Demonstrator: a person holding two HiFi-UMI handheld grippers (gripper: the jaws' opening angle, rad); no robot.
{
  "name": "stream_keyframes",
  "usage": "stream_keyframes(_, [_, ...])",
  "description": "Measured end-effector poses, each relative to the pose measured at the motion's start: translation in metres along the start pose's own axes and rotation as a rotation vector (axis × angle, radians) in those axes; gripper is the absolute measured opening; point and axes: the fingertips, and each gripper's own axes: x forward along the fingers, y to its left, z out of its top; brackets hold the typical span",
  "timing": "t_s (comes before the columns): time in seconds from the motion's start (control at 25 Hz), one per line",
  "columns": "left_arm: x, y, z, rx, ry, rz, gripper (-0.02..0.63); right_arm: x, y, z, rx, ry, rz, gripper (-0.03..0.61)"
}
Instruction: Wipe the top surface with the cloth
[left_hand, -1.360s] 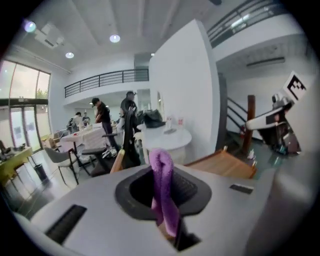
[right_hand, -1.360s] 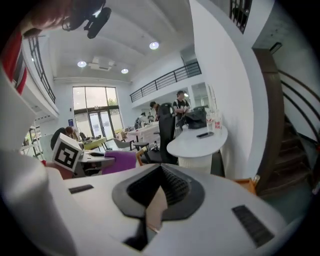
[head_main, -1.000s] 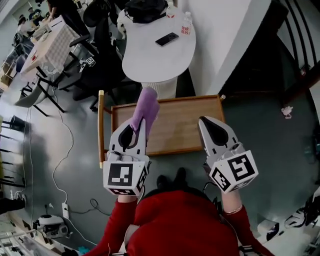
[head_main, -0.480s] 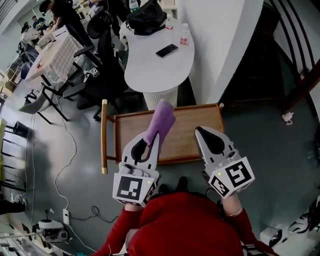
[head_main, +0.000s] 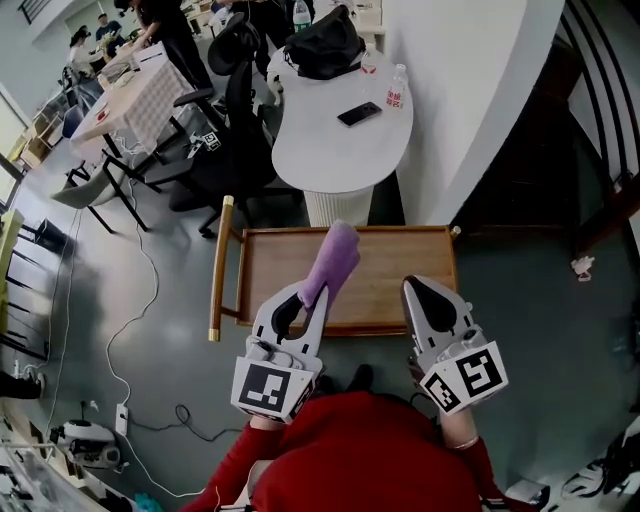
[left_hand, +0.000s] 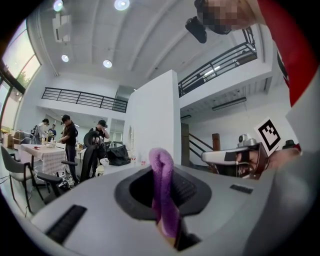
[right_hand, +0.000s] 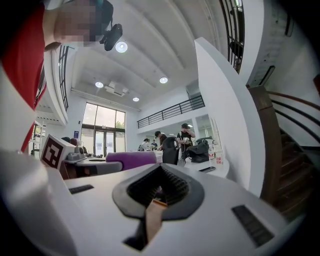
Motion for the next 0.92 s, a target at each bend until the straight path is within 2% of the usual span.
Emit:
stream_keyframes(0.24, [0.003, 0.003, -0.001, -0.033, -0.005, 0.02, 0.048, 0.001, 0.003, -0.004, -0.032, 0.017, -0.007, 0.005])
stream_keyframes(0.4, [0.004, -0.001, -0.008, -0.011, -0.003, -0.002, 0.048, 0.0, 0.005, -0.006, -0.055, 0.022, -0.015, 0.005])
stream_keyframes(0.56, [0.003, -0.002, -0.006, -0.035, -0.011, 0.001, 0.048, -0.001, 0.009, -0.005, -0.067, 0.019, -0.017, 0.005])
stream_keyframes(0.76, [0.003, -0.003, -0.011, -0.005, 0.01, -0.006, 0.048, -0.001, 0.006, -0.006, -0.07, 0.025, -0.023, 0.005])
stream_keyframes(0.92, [0.005, -0.004, -0.007, -0.033, -0.003, 0.005, 0.048, -0.002, 0.006, -0.006, -0.069, 0.029, -0.021, 0.005])
